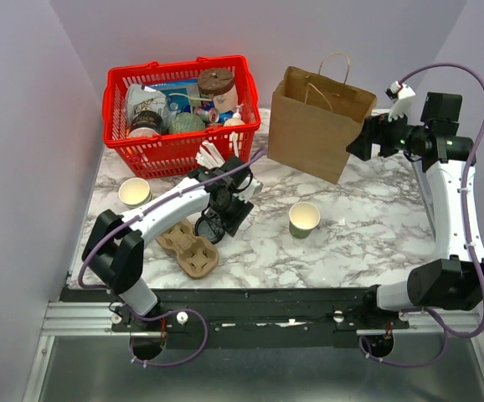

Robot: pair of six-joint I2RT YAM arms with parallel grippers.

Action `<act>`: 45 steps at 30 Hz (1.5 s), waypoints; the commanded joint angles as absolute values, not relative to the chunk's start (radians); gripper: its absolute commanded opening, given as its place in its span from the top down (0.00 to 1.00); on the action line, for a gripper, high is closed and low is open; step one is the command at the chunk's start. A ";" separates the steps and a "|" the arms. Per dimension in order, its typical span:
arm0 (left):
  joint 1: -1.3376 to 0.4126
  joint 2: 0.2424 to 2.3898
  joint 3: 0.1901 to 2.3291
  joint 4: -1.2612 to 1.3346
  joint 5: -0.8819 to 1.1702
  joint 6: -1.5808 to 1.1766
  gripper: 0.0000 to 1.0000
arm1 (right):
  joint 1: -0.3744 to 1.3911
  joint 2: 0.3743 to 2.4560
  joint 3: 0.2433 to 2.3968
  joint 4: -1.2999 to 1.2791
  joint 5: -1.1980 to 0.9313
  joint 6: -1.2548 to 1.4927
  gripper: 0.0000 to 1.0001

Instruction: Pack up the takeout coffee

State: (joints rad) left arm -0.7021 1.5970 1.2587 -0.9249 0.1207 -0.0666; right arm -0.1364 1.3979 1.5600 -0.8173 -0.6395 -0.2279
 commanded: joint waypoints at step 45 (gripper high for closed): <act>-0.695 1.709 1.244 -0.894 0.043 -0.075 0.62 | -0.130 1.388 1.532 -0.819 -0.660 -0.225 0.00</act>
